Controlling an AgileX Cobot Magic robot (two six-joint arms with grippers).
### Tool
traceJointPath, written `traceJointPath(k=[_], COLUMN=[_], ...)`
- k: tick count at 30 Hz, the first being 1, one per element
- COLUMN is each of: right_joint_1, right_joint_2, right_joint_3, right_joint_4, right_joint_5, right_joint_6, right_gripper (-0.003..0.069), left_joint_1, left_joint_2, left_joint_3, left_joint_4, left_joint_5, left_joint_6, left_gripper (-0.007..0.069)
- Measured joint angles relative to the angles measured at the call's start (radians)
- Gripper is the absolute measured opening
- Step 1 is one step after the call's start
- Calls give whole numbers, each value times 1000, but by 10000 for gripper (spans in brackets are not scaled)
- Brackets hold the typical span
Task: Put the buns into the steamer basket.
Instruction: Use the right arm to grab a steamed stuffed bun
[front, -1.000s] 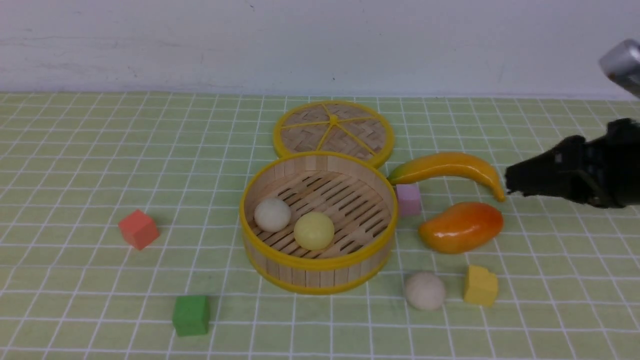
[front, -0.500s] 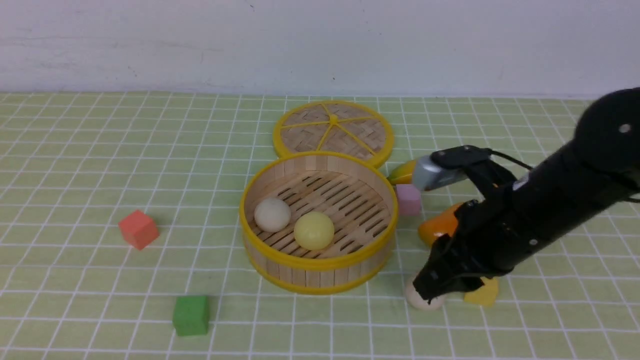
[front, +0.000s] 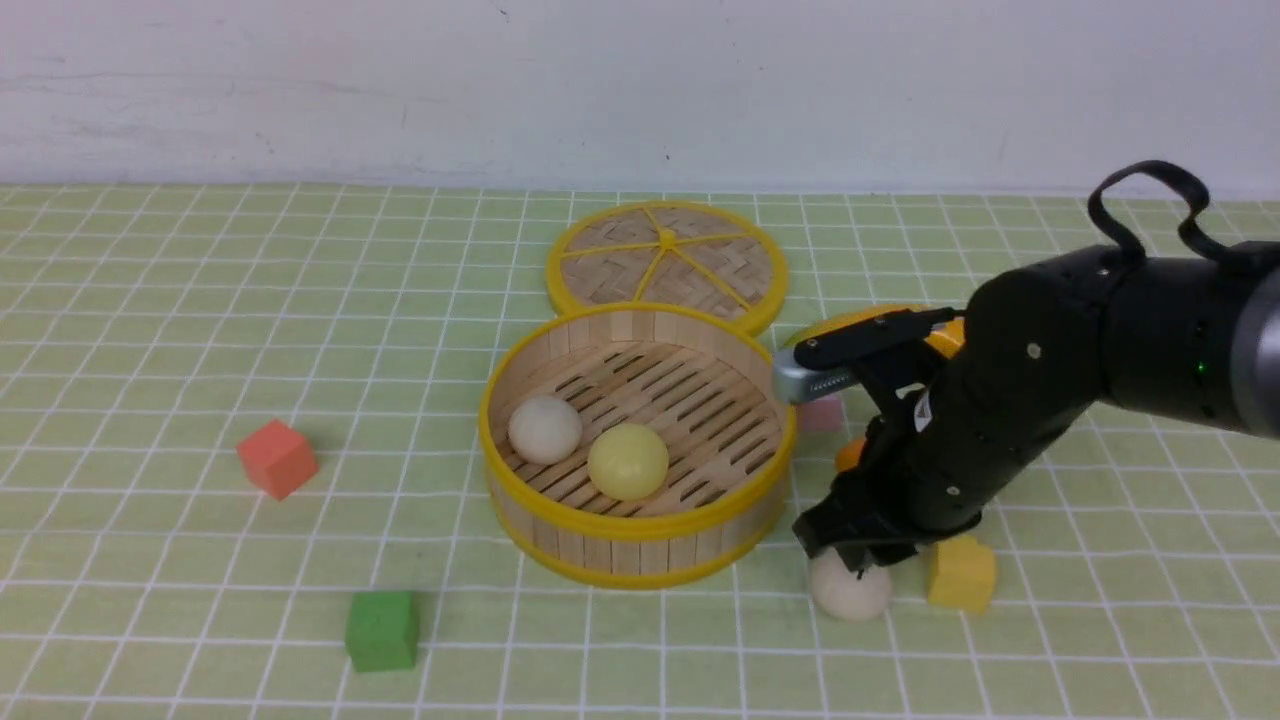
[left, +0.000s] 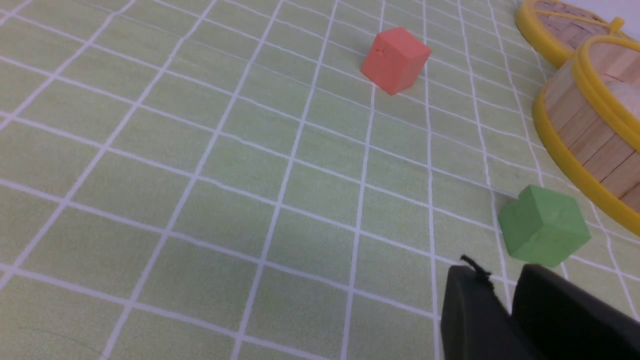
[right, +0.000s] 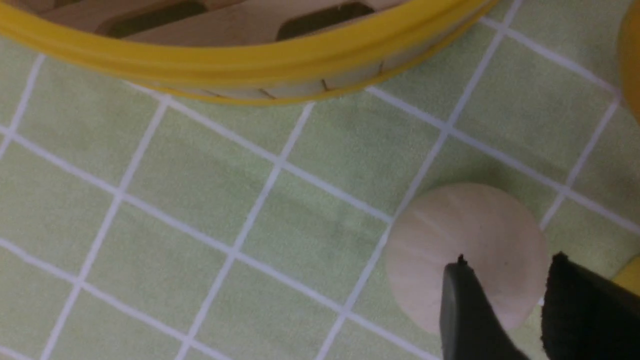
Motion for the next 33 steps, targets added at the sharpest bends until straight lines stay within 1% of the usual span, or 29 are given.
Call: traceJointPath(k=[19,22,24,25,26,28,33], right_joint_1=[0,0,0,0,0,0,0], right_joint_2=[59,62,62,62,62,58,25], right_joint_3=[-1,-2,-4,-4,-6,-8,-19], right_joint_4=[4,4,2,2,2,1,-1], right_joint_5=[-29,-23,-19,-19,-14,0,52], right_joint_6=[6,6,6,6,6,7,7], right_gripper=[230,187,114,114,62,8,1], left_joint_1=[0,0,0,0,0,0,0], left_joint_2=[0,0,0,0,0,0,0], left_joint_3=[0,0,0,0,0,0,0], left_joint_4=[0,0,0,0,0,0,0], left_joint_5=[0,0,0,0,0,0,0], left_joint_6=[0,0,0,0,0,0,0], left_gripper=[137,143,145,145,144,146,151])
